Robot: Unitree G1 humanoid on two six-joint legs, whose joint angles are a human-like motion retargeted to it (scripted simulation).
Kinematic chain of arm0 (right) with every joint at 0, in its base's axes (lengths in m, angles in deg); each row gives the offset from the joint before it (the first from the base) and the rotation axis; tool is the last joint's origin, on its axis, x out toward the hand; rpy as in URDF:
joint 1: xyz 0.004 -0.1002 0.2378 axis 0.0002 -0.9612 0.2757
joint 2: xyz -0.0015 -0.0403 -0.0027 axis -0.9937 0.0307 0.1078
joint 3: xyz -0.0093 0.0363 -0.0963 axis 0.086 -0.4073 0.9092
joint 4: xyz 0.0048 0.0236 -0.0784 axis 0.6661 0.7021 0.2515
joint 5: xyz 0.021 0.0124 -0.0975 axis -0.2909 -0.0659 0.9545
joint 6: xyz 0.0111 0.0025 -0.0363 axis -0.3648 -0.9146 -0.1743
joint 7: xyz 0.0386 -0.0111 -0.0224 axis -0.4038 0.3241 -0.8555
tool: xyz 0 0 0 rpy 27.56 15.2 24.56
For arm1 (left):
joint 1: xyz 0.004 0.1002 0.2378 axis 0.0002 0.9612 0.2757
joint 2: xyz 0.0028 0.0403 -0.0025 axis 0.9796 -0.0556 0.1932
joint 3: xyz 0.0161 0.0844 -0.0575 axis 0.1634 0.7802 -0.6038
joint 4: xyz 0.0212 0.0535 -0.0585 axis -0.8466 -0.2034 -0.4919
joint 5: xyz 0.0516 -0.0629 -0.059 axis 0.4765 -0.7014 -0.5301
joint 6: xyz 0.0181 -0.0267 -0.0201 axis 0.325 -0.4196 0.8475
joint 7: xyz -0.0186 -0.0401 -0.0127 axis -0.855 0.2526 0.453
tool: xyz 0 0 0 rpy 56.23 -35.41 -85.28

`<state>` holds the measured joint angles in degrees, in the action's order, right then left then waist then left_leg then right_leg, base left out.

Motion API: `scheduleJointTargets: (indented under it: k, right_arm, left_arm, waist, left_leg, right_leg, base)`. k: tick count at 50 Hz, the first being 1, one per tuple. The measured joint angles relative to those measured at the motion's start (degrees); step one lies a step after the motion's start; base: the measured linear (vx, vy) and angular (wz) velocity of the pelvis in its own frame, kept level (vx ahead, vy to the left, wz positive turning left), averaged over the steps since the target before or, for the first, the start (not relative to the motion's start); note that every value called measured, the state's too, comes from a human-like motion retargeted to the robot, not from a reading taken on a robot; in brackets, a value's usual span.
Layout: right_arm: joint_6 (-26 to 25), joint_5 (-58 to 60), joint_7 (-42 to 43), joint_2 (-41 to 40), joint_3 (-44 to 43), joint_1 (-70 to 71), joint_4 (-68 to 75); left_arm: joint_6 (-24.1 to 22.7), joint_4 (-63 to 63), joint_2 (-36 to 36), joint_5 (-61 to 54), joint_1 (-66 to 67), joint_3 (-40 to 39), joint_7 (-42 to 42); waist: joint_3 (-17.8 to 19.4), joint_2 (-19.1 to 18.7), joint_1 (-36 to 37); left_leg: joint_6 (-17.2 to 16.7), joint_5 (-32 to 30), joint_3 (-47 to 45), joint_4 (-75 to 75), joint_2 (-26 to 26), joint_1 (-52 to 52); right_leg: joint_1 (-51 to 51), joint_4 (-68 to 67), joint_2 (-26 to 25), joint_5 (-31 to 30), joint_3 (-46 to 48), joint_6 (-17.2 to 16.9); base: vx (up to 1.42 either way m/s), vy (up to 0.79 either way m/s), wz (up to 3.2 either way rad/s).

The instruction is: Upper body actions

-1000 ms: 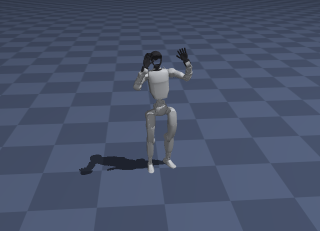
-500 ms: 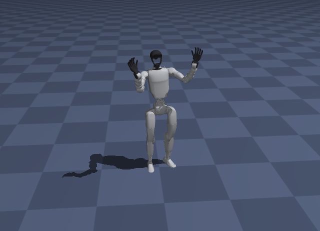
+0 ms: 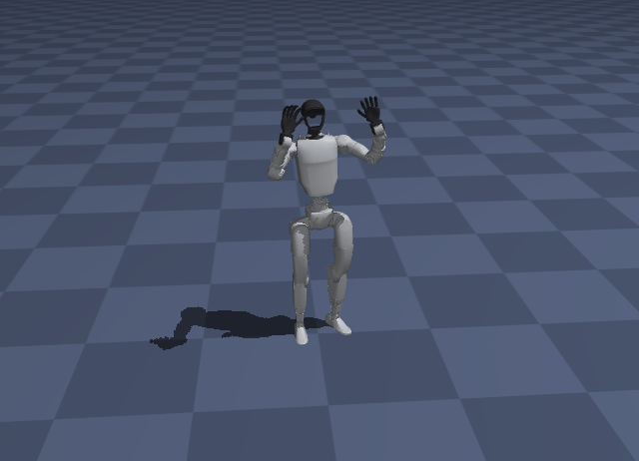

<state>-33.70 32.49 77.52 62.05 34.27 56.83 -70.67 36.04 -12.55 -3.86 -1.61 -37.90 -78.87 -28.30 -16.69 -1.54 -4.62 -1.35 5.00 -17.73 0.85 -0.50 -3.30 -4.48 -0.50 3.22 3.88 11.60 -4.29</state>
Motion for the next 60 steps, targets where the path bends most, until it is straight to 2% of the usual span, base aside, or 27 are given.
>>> scheduleJointTargets:
  k: [7, 15, 23, 28, 30, 33, 37, 40, 42, 43, 45, 47, 48, 50, 52, 54, 57, 60]
  right_arm:
    - [-4.0, -9.2, -0.5, -4.4, -10.0, -6.2, 12.7]
    - [-2.0, -22.7, -5.6, -9.0, -22.7, -17.6, 21.1]
    - [-2.0, -19.7, -6.7, -15.3, -31.3, -34.4, 29.5]
    - [-0.9, -17.0, -10.2, -19.8, -31.9, -39.8, 42.8]
    - [-0.8, -16.6, -12.2, -21.1, -31.5, -40.5, 49.8]
    - [-2.5, -14.9, -16.1, -22.6, -30.8, -40.2, 61.3]
    - [-7.6, -12.8, -23.7, -23.8, -27.9, -41.0, 75.8]
    - [-11.3, -10.9, -28.9, -25.1, -24.5, -43.4, 84.2]
    - [-13.3, -9.6, -30.1, -26.1, -23.0, -45.3, 89.4]
    - [-13.9, -8.8, -30.2, -26.8, -22.6, -46.4, 91.9]
    - [-15.4, -8.9, -29.1, -28.2, -21.8, -48.5, 97.9]
    - [-16.3, -10.6, -29.7, -29.0, -20.1, -50.6, 103.8]
    - [-16.8, -11.2, -31.2, -29.4, -19.4, -51.5, 106.3]
    - [-18.8, -11.8, -36.0, -31.0, -18.5, -54.1, 107.7]
    - [-20.5, -12.5, -40.7, -32.5, -18.3, -56.0, 107.7]
    - [-21.7, -16.0, -43.5, -33.2, -19.3, -56.9, 107.7]
    - [-21.8, -23.7, -45.9, -32.6, -21.8, -56.7, 107.7]
    - [-22.0, -25.1, -45.1, -30.9, -22.8, -54.7, 107.7]
  left_arm:
    - [3.3, -8.9, -0.5, -9.5, 6.5, -10.0, -1.9]
    - [2.2, -19.1, -2.2, -23.7, 17.1, -19.9, -4.1]
    - [2.5, -27.4, -9.9, -30.1, 30.4, -27.9, -6.4]
    - [1.2, -40.6, -14.8, -29.1, 35.6, -31.9, -5.8]
    - [2.5, -47.1, -16.6, -28.9, 37.1, -32.8, -8.2]
    - [7.1, -56.4, -20.1, -29.0, 39.1, -34.1, -15.2]
    - [14.6, -66.9, -24.5, -28.5, 41.8, -34.5, -25.6]
    - [18.1, -72.4, -28.1, -25.4, 44.5, -33.1, -31.2]
    - [20.3, -75.9, -30.9, -24.0, 46.1, -31.3, -31.6]
    - [20.5, -77.8, -32.2, -23.3, 47.0, -30.3, -31.9]
    - [21.2, -81.5, -34.6, -22.2, 48.9, -27.8, -32.6]
    - [21.5, -84.6, -36.6, -21.4, 50.9, -25.3, -33.5]
    - [21.7, -85.8, -37.6, -20.9, 51.9, -24.3, -34.3]
    - [22.4, -87.4, -40.5, -20.8, 53.5, -22.0, -35.1]
    - [22.0, -88.4, -43.7, -21.3, 55.4, -21.7, -35.8]
    - [21.0, -89.6, -46.3, -23.4, 57.3, -21.6, -37.1]
    - [20.0, -91.0, -49.5, -27.4, 59.7, -20.9, -40.8]
    - [21.1, -91.1, -52.0, -31.2, 60.5, -23.1, -43.3]
  waist:
    - [1.0, 0.8, -0.2]
    - [3.7, 1.8, 0.9]
    - [7.3, 2.7, 2.5]
    - [10.9, 2.1, 2.2]
    - [12.4, 1.5, 2.2]
    - [14.1, 0.5, 1.9]
    - [15.3, -0.9, 1.7]
    - [15.7, -0.9, 1.0]
    - [15.4, -0.5, 0.9]
    - [15.1, -0.5, 1.1]
    - [14.6, -0.2, 0.9]
    - [14.6, 1.2, 0.8]
    - [14.6, 1.6, 1.2]
    - [14.8, 1.7, 1.7]
    - [14.6, 1.7, 5.5]
    - [14.2, 1.5, 7.1]
    - [13.2, 2.0, 4.5]
    - [12.0, 1.1, -0.6]
  left_leg:
    - [0.3, 0.1, 0.2, 0.5, 0.3, 0.4]
    - [1.1, 0.4, -0.1, 0.7, 1.1, 0.9]
    - [2.7, 0.9, 0.4, 1.1, 2.6, 1.1]
    - [3.8, 1.0, 0.2, 1.0, 3.1, 1.8]
    - [4.1, 1.0, -0.5, 1.0, 3.0, 2.0]
    - [4.4, 1.0, -2.0, 0.9, 2.4, 1.5]
    - [4.5, 0.8, -4.1, 0.6, 1.0, 0.4]
    - [4.4, 0.6, -4.2, 0.5, 1.0, -0.2]
    - [4.3, 0.6, -4.2, 0.4, 1.3, -0.5]
    - [4.3, 0.7, -4.2, 0.4, 1.3, -0.6]
    - [4.2, 0.8, -3.6, 0.5, 1.8, -0.5]
    - [4.2, 0.9, -3.3, 0.4, 3.2, 0.3]
    - [4.2, 1.0, -3.6, 0.3, 3.6, 0.8]
    - [3.9, 1.1, -3.1, 0.4, 3.5, 1.6]
    - [3.5, 1.6, -6.7, 0.2, 2.8, 2.4]
    - [3.2, 1.9, -8.7, 0.0, 2.4, 3.0]
    - [2.2, 1.4, -7.5, 1.1, 2.4, 2.1]
    - [1.0, 1.7, -3.2, 1.7, 2.0, 1.8]
  right_leg:
    - [0.7, 0.1, 0.2, 0.0, -0.3, -0.2]
    - [0.8, -0.4, 1.0, 0.2, -0.8, -1.0]
    - [0.0, -2.1, 2.7, 0.6, -1.1, -1.2]
    - [-0.6, -3.5, 3.5, -0.8, -0.1, -1.1]
    - [-1.5, -4.5, 3.6, -2.2, 0.1, -1.0]
    - [-3.5, -6.6, 3.5, -4.2, -0.2, -1.4]
    - [-6.0, -10.0, 1.4, -2.0, -2.0, 0.1]
    - [-6.6, -10.9, -2.5, -1.7, -9.5, 0.2]
    - [-6.2, -10.2, -4.8, -2.4, -14.7, 0.6]
    - [-5.8, -9.6, -5.7, -1.6, -16.1, 1.7]
    - [-4.9, -7.4, -4.7, -0.6, -11.1, 3.1]
    - [-2.7, -4.5, -2.7, -1.3, -6.6, 1.4]
    - [-1.9, -3.7, -3.6, -1.5, -9.4, 1.7]
    - [-1.6, -3.0, -3.2, -2.6, -10.9, -0.1]
    - [-1.4, -2.1, -2.4, -3.0, -10.0, -1.6]
    - [-1.3, -2.0, -3.1, -3.2, -12.1, -1.6]
    - [-0.9, -1.1, -3.7, -3.8, -12.0, 0.9]
    - [-0.5, -0.9, -2.3, -3.1, -8.5, 0.5]
  base:
    - [0.0, 0.0, 0.0]
    - [0.0, 0.06, -0.08]
    - [0.01, 0.12, -0.09]
    - [-0.05, 0.13, -0.1]
    - [-0.11, 0.14, -0.34]
    - [-0.14, 0.11, -0.5]
    - [-0.12, 0.07, -0.51]
    - [0.0, 0.0, 0.0]
    - [0.02, -0.03, 0.01]
    - [0.07, -0.06, 0.08]
    - [0.1, -0.07, 0.26]
    - [0.13, -0.11, 0.22]
    - [0.13, -0.13, 0.07]
    - [0.12, -0.13, -0.16]
    - [0.08, -0.09, -1.22]
    - [0.08, -0.09, -0.89]
    - [0.09, -0.01, 0.55]
    - [0.01, -0.05, 1.02]
